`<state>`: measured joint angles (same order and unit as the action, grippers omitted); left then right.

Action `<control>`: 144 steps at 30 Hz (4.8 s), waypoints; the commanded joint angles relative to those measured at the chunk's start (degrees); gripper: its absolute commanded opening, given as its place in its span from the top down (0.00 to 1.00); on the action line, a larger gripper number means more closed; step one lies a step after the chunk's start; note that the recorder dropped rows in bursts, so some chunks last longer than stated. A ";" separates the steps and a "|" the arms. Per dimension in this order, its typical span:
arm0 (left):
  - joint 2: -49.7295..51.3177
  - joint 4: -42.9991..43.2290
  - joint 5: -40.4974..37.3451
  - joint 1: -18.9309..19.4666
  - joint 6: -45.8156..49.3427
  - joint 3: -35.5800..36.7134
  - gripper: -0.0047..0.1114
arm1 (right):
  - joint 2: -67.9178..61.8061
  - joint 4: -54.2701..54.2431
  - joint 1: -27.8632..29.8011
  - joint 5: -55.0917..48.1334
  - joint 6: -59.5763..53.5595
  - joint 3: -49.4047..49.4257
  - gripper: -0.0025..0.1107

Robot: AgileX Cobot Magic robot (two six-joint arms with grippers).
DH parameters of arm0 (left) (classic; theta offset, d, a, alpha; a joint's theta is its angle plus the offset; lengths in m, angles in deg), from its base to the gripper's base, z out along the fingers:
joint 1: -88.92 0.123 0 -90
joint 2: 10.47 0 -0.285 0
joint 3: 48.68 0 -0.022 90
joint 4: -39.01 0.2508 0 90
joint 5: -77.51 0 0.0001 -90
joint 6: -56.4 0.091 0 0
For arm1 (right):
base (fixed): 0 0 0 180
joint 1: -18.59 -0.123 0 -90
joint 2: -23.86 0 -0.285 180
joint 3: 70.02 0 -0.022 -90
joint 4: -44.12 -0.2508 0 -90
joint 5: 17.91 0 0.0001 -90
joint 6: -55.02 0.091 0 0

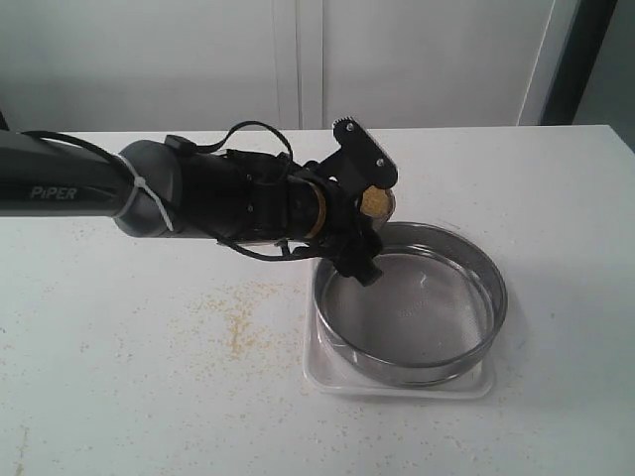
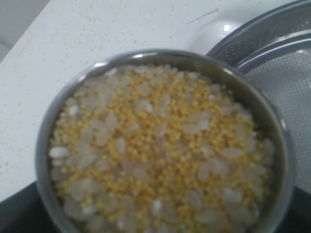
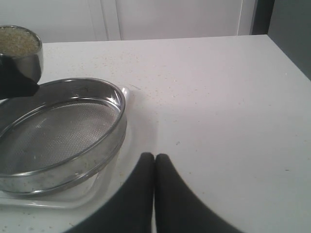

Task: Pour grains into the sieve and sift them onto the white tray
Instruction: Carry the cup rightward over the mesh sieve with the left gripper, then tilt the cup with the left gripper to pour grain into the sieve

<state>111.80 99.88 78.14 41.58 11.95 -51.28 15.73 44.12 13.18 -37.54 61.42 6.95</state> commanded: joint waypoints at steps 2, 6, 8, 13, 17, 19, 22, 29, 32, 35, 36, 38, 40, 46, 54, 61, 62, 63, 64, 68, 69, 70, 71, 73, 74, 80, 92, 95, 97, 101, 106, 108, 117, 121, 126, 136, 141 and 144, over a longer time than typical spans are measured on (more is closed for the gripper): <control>-0.43 1.56 -0.63 -0.34 0.13 -1.82 0.96 | 0.34 0.44 -0.29 0.13 -0.10 0.25 0.98; 0.45 1.59 -3.37 -2.02 5.41 -3.00 0.96 | 0.34 0.44 -0.29 0.13 -0.10 0.25 0.98; 0.89 1.73 -5.50 -2.85 8.64 -3.39 0.96 | 0.34 0.44 -0.29 0.13 -0.10 0.25 0.98; 2.03 1.86 -6.48 -3.31 9.13 -3.57 0.96 | 0.34 0.44 -0.29 0.13 -0.10 0.25 0.98; 2.79 1.86 -6.60 -3.40 10.28 -3.57 0.96 | 0.34 0.44 -0.29 0.13 -0.10 0.25 0.98; 2.91 1.86 -6.69 -3.40 10.59 -3.57 0.96 | 0.34 0.44 -0.29 0.13 -0.10 0.25 0.98; 2.91 1.86 -6.74 -3.40 11.72 -3.57 0.96 | 0.34 0.44 -0.29 0.13 -0.10 0.25 0.98; 2.91 1.99 -7.77 -4.01 16.62 -3.57 0.96 | 0.34 0.44 -0.29 0.13 -0.10 0.25 0.98; 2.91 2.08 -8.74 -4.68 19.28 -3.57 0.96 | 0.34 0.44 -0.29 0.13 -0.10 0.25 0.98; 2.91 2.08 -8.87 -4.77 20.17 -3.57 0.96 | 0.34 0.44 -0.29 0.13 -0.10 0.25 0.98; 2.91 2.08 -9.28 -4.77 20.21 -3.57 0.96 | 0.34 0.44 -0.29 0.13 -0.10 0.25 0.98; 2.91 2.08 -9.48 -4.77 20.47 -3.57 0.96 | 0.34 0.44 -0.29 0.13 -0.10 0.25 0.98; 2.91 2.08 -9.48 -4.77 20.92 -3.57 0.96 | 0.34 0.44 -0.29 0.13 -0.10 0.25 0.98; 2.91 2.08 -9.48 -4.77 24.09 -3.57 0.96 | 0.34 0.44 -0.29 0.13 -0.10 0.25 0.98; 2.91 2.08 -9.36 -4.77 29.10 -3.57 0.96 | 0.34 0.44 -0.29 0.13 -0.10 0.25 0.98; 2.91 2.72 -9.26 -4.77 31.64 -3.57 0.96 | 0.34 0.44 -0.29 0.13 -0.10 0.25 0.98; 2.91 2.77 -9.24 -4.77 32.24 -3.57 0.96 | 0.34 0.44 -0.29 0.13 -0.10 0.25 0.98; 2.91 2.77 -9.24 -4.77 32.82 -3.57 0.96 | 0.34 0.44 -0.29 0.13 -0.10 0.25 0.98; 2.91 2.77 -9.24 -4.77 34.22 -3.57 0.96 | 0.34 0.44 -0.29 0.13 -0.10 0.25 0.98; 2.91 2.86 -9.24 -4.77 36.74 -3.57 0.96 | 0.34 0.44 -0.29 0.13 -0.10 0.25 0.98; 2.91 2.86 -9.15 -4.77 37.12 -3.57 0.96 | 0.34 0.44 -0.29 0.13 -0.10 0.25 0.98; 2.91 2.86 -8.92 -4.77 37.22 -3.57 0.96 | 0.34 0.44 -0.29 0.13 -0.10 0.25 0.98; 2.91 2.86 -8.81 -4.77 37.22 -3.57 0.96 | 0.34 0.44 -0.29 0.13 -0.10 0.25 0.98; 2.91 2.86 -8.49 -4.77 37.49 -3.57 0.96 | 0.34 0.44 -0.29 0.13 -0.10 0.25 0.98; 2.91 2.86 -8.19 -4.77 38.06 -3.57 0.96 | 0.34 0.44 -0.29 0.13 -0.10 0.25 0.98; 2.91 3.01 -7.51 -4.77 40.31 -3.57 0.96 | 0.34 0.44 -0.29 0.13 -0.10 0.25 0.98; 2.91 6.07 -7.51 -4.77 41.92 -3.57 0.96 | 0.34 0.44 -0.29 0.13 -0.10 0.25 0.98; 2.91 6.63 -7.51 -4.77 41.92 -3.57 0.96 | 0.34 0.44 -0.29 0.13 -0.10 0.25 0.98; 2.91 7.59 -7.51 -4.77 41.92 -3.57 0.96 | 0.34 0.44 -0.29 0.13 -0.10 0.25 0.98; 2.91 7.88 -7.51 -4.77 41.92 -3.57 0.96 | 0.34 0.44 -0.29 0.13 -0.10 0.25 0.98; 2.91 10.14 -7.74 -4.77 41.92 -3.57 0.96 | 0.34 0.44 -0.29 0.13 -0.10 0.25 0.98; 2.91 10.78 -7.71 -4.77 41.92 -3.57 0.96 | 0.34 0.44 -0.29 0.13 -0.10 0.25 0.98; 2.91 13.57 -7.76 -4.77 41.92 -3.57 0.96 | 0.34 0.44 -0.29 0.13 -0.10 0.25 0.98; 2.91 14.97 -7.85 -4.77 41.92 -3.57 0.96 | 0.34 0.44 -0.29 0.13 -0.10 0.25 0.98; 2.91 16.06 -7.85 -4.77 41.92 -3.57 0.96 | 0.34 0.44 -0.29 0.13 -0.10 0.25 0.98; 2.91 17.02 -8.15 -4.77 41.92 -3.57 0.96 | 0.34 0.44 -0.29 0.13 -0.10 0.25 0.98; 2.91 18.21 -8.15 -4.77 41.92 -3.57 0.96 | 0.34 0.44 -0.29 0.13 -0.10 0.25 0.98; 2.91 18.82 -8.15 -4.77 41.92 -3.57 0.96 | 0.34 0.44 -0.29 0.13 -0.10 0.25 0.98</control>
<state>115.35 116.88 70.48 37.10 54.14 -54.33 15.73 44.12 13.18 -37.54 61.42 6.95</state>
